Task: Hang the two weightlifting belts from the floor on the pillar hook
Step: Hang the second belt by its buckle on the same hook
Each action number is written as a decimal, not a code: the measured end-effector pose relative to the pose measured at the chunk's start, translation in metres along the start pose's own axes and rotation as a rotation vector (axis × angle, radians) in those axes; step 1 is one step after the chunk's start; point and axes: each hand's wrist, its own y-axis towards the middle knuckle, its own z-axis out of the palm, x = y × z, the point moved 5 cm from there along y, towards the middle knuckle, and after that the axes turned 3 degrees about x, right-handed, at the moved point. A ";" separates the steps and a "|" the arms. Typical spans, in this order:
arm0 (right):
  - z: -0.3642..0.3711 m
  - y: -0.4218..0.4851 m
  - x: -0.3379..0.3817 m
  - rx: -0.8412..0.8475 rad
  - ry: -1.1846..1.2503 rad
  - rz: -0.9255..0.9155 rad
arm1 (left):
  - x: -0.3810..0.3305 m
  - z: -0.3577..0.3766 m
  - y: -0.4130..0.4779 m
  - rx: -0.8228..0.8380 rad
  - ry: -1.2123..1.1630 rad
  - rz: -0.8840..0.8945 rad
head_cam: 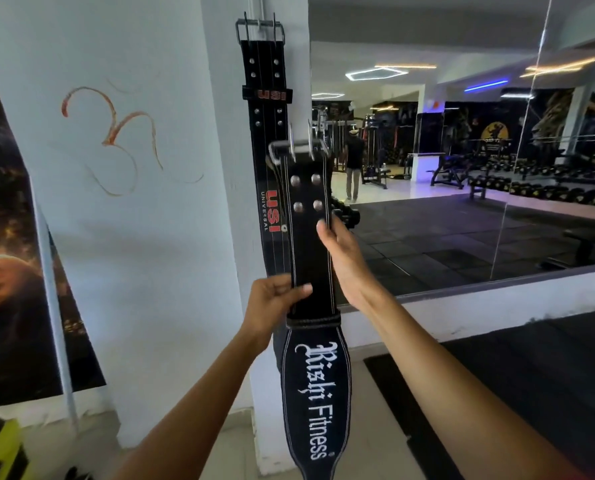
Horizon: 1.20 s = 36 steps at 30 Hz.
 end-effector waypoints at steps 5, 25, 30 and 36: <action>-0.006 -0.041 -0.055 -0.016 -0.035 0.032 | -0.061 0.002 0.019 -0.144 -0.158 0.162; -0.017 -0.025 -0.041 -0.214 0.028 0.088 | 0.097 -0.018 -0.095 0.236 0.200 -0.438; -0.001 -0.025 -0.037 -0.151 0.034 0.084 | 0.011 -0.023 -0.024 -0.020 -0.054 -0.154; -0.015 -0.017 -0.012 -0.198 0.004 0.032 | 0.065 -0.018 -0.067 0.219 0.191 -0.334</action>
